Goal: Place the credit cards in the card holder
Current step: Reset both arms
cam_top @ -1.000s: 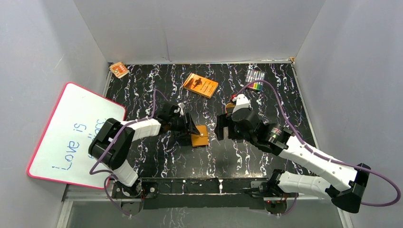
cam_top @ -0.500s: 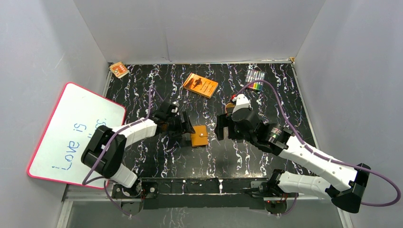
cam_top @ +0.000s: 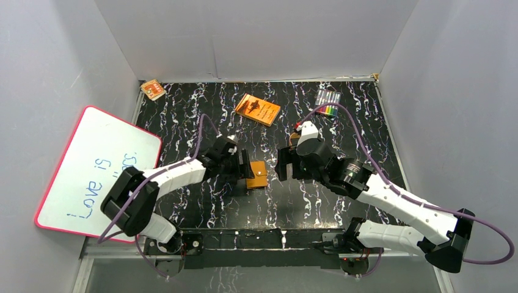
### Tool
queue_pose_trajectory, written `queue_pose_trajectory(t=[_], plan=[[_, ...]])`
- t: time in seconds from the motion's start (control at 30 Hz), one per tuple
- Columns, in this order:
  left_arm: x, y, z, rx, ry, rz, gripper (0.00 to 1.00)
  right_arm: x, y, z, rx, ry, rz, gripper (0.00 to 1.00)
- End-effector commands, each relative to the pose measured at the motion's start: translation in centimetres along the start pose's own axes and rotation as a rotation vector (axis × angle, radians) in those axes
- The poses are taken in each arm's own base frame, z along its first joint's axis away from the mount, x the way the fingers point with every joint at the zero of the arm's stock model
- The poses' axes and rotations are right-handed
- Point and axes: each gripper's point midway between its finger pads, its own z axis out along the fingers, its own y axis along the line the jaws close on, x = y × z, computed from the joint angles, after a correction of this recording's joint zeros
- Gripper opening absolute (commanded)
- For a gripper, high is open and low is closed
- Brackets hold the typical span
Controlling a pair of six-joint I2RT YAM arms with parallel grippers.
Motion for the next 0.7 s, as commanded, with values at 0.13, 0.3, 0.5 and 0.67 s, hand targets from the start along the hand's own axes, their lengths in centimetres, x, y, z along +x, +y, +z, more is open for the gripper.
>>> queue_pose_trajectory(t=[0.13, 0.3, 0.5, 0.67], plan=[[-0.2, -1.1, 1.9, -0.027, 0.012, 0.059, 0.69, -1.2, 0.7, -0.2, -0.034, -0.041, 0.006, 0.96], [0.2, -1.1, 2.6, -0.014, 0.03, 0.058, 0.67, -1.1, 0.5, -0.3, -0.029, -0.041, 0.009, 0.96], [-0.2, -2.1, 2.1, 0.031, 0.014, 0.071, 0.66, -1.0, 0.4, -0.2, -0.016, -0.037, 0.021, 0.96], [-2.8, -2.3, -1.8, 0.0, -0.135, 0.072, 0.75, -1.6, -0.7, -0.2, 0.064, -0.058, 0.054, 0.98]])
